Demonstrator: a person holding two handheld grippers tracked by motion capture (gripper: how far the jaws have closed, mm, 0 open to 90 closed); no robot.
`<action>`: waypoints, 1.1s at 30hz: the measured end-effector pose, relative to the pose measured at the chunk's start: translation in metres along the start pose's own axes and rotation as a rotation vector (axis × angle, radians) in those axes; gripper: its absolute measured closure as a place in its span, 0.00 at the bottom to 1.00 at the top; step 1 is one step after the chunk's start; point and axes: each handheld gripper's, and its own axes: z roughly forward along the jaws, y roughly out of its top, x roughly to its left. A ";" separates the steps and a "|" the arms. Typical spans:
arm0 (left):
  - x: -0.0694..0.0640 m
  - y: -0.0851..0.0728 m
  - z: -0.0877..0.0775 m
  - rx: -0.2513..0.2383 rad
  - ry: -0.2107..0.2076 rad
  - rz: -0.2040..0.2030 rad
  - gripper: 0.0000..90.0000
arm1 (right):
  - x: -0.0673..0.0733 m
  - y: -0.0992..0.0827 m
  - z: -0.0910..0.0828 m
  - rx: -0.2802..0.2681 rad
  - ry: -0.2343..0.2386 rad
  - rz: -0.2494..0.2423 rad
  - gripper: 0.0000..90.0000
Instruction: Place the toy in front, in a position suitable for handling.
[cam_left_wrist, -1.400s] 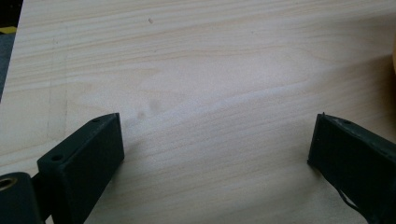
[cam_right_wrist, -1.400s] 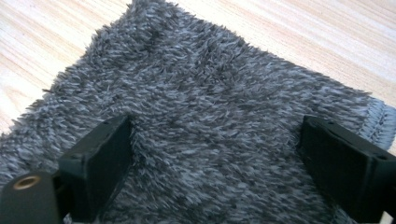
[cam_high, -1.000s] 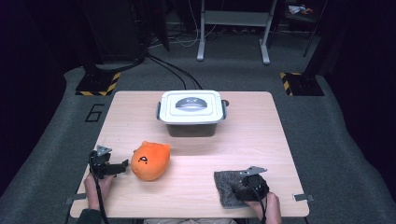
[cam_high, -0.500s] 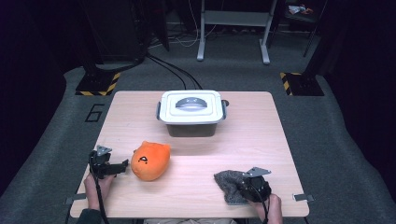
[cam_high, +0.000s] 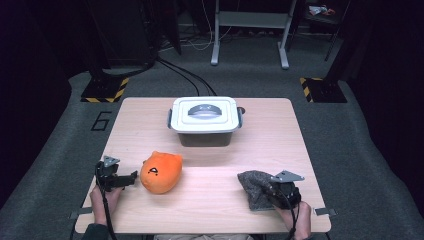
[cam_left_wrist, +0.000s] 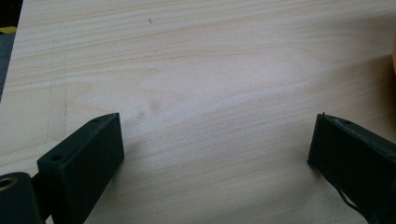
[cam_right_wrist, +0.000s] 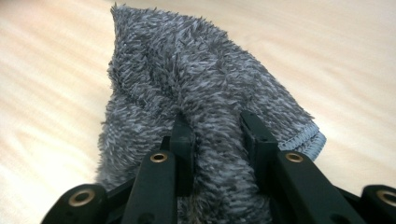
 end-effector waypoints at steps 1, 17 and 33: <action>0.000 0.000 0.000 0.001 0.000 0.000 0.03 | -0.004 0.002 -0.003 -0.008 -0.009 0.006 0.77; 0.000 0.000 0.000 -0.001 0.000 -0.001 0.03 | -0.061 0.017 -0.005 -0.044 -0.099 0.050 0.76; 0.000 0.000 0.000 0.000 0.000 -0.001 0.03 | -0.114 0.027 0.038 0.016 -0.108 0.100 0.73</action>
